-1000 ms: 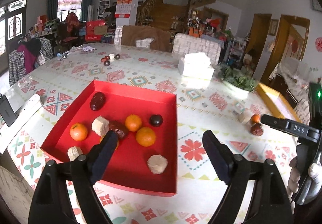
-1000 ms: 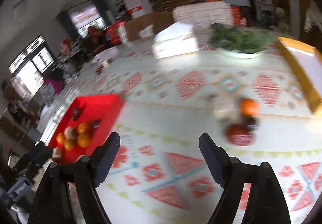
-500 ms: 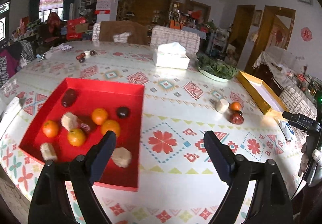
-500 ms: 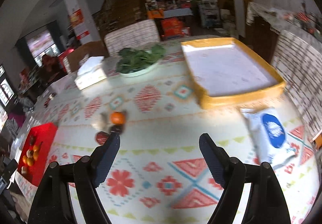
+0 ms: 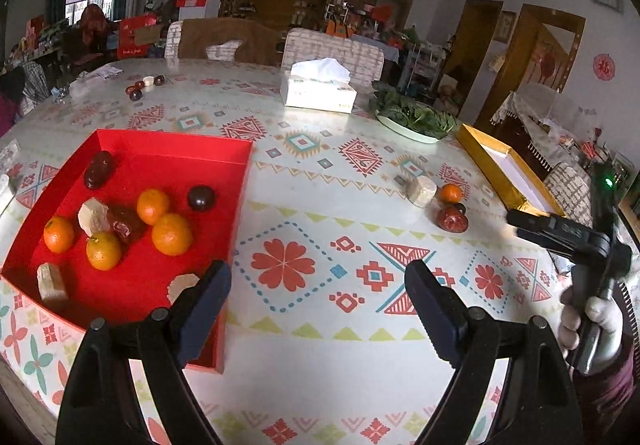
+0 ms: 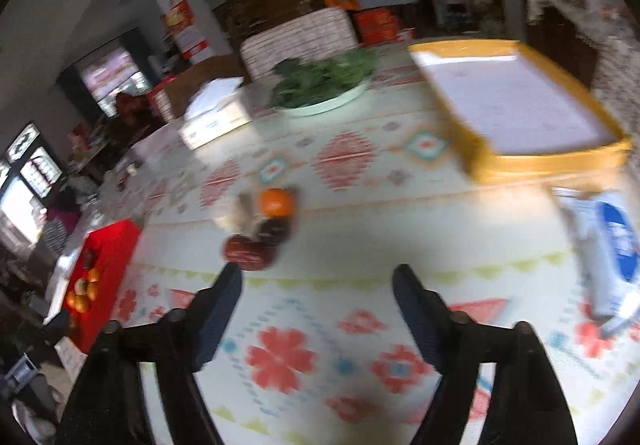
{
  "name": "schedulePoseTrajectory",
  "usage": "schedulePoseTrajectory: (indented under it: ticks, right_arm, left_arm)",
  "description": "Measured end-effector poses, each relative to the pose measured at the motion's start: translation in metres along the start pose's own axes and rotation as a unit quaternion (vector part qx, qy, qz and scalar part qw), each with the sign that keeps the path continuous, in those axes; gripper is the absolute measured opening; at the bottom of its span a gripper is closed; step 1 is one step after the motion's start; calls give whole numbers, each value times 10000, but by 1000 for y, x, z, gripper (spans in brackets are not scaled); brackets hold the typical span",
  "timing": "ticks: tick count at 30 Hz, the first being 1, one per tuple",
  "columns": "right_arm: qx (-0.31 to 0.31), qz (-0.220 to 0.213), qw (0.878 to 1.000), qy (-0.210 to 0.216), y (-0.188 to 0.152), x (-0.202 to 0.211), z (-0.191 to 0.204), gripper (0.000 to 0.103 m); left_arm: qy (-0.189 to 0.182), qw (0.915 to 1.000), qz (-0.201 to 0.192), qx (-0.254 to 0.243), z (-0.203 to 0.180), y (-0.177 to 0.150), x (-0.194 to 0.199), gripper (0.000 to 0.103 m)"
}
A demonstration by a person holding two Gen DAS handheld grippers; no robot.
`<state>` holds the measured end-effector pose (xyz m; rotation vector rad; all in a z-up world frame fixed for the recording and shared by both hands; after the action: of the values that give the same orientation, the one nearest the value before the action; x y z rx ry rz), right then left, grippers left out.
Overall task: Organize fruits
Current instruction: 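Move both tools back to the remaining fruit and grasp a dark plum with the right tool, then grasp the last red date with the left tool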
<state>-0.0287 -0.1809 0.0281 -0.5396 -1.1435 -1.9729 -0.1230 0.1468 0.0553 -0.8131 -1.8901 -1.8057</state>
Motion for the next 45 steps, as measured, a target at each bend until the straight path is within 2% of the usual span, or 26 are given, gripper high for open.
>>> schedulePoseTrajectory:
  ticks: [2,8,10,13,14,15,16,18,19,20,22,24,28,32,37,39,41,45]
  right_arm:
    - [-26,118,9998,181,1,-13,8,70]
    - [-132,436,9982,377,3,-51,28,70]
    - [-165,775,9934,829,-4,-59,36,71]
    - [-28,1201,9753,1856,-15,-52,53,71]
    - [98,1203,9703,2096,-19,-42,60,71]
    - [188,1136,9702,2130,-20,-35,63,71]
    - [253,1041,9727,2061,-20,-29,64,71]
    - [417,604,9902,1192,-16,-18,61,71]
    - [482,461,9941,849,-14,-16,59,71]
    - [542,253,9977,306,-12,-15,55,71]
    - [455,151,9987,-178,-9,-19,47,70]
    - [352,90,9985,-403,-6,-24,40,68]
    - [374,58,9970,-679,2,-42,38,57]
    - [463,69,9949,-892,6,-61,41,54]
    - [360,123,9957,-849,8,-72,39,52]
    - [351,136,9960,-808,8,-75,39,47]
    - [413,121,9956,-837,8,-77,41,38]
    - [576,101,9936,-969,6,-80,45,31]
  left_arm:
    - [-23,10000,-21,9,0,0,2,88]
    - [-19,10000,-3,-20,1,-2,3,88]
    - [-34,10000,20,-15,3,-4,2,88]
    - [-46,10000,22,11,6,-5,1,88]
    - [-60,10000,21,33,7,-5,1,88]
    - [-72,10000,18,49,8,-6,1,88]
    - [-87,9999,17,63,9,-6,0,88]
    - [-127,9999,30,83,10,-7,-1,88]
    - [-171,9998,36,92,10,-7,-2,88]
    - [-197,9998,41,92,10,-7,-3,88]
    - [-240,9997,64,69,8,-8,-5,88]
    - [-279,9996,82,49,5,-8,-7,88]
    - [-294,9995,87,-70,-2,-7,-7,88]
    - [-310,9994,96,-140,-7,-4,-8,88]
    - [-290,9992,163,-211,-14,2,-17,88]
    - [-298,9991,197,-249,-19,7,-22,88]
    - [-308,9989,218,-289,-23,12,-27,88]
    - [-345,9982,252,-431,-36,23,-39,88]
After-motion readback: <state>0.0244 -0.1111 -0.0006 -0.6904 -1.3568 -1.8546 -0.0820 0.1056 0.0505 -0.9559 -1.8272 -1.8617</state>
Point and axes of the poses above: each gripper's, at about its wrist camera, not at the fingertips, and x roughly against the way its jaws point, z to its left, y to its top, the point moved 1 cm from there along -x, roughly the way its jaws point, and after that the axes turned 10 degrees about -x, right-handed, at the moved point
